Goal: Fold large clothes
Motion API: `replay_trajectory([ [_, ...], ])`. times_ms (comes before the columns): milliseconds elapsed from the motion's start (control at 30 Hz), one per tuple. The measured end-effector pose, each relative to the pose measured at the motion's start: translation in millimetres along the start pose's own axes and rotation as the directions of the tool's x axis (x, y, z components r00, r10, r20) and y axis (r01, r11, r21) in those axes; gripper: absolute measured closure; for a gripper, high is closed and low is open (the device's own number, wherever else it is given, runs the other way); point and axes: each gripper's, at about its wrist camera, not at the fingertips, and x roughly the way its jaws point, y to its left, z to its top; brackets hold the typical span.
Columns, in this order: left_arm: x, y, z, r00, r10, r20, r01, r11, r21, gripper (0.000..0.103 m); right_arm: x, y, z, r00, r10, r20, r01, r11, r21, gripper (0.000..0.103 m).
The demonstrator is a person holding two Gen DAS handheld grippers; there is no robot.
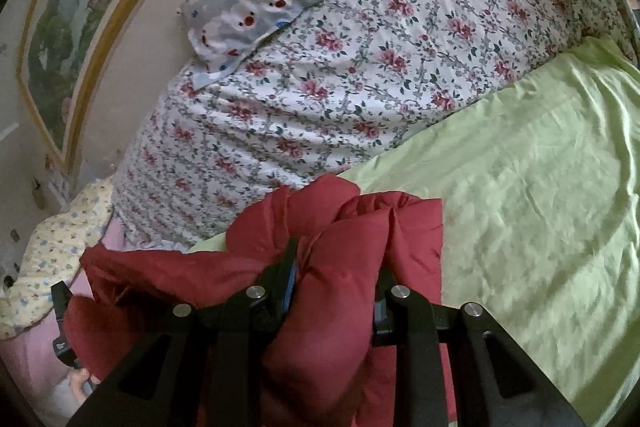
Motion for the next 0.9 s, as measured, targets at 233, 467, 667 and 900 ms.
replay_trajectory([
  [233, 51, 17, 14, 0.997, 0.053, -0.062, -0.054, 0.998, -0.017, 0.087, 33, -18, 11, 0.997, -0.073, -0.027, 0.074, 0.997, 0.016, 0.077],
  [467, 100, 19, 22, 0.993, 0.088, -0.081, -0.088, 0.996, -0.004, 0.084, 80, -27, 18, 0.988, -0.147, -0.051, 0.146, 0.989, -0.011, 0.077],
  [667, 125, 24, 33, 0.991, 0.102, -0.085, -0.102, 0.995, 0.0, 0.084, 114, -43, 18, 0.981, -0.183, -0.058, 0.183, 0.983, -0.008, 0.076],
  [900, 146, 29, 42, 0.992, 0.089, -0.092, -0.089, 0.996, 0.001, 0.084, 141, -66, 18, 0.979, -0.19, -0.073, 0.194, 0.979, 0.056, 0.074],
])
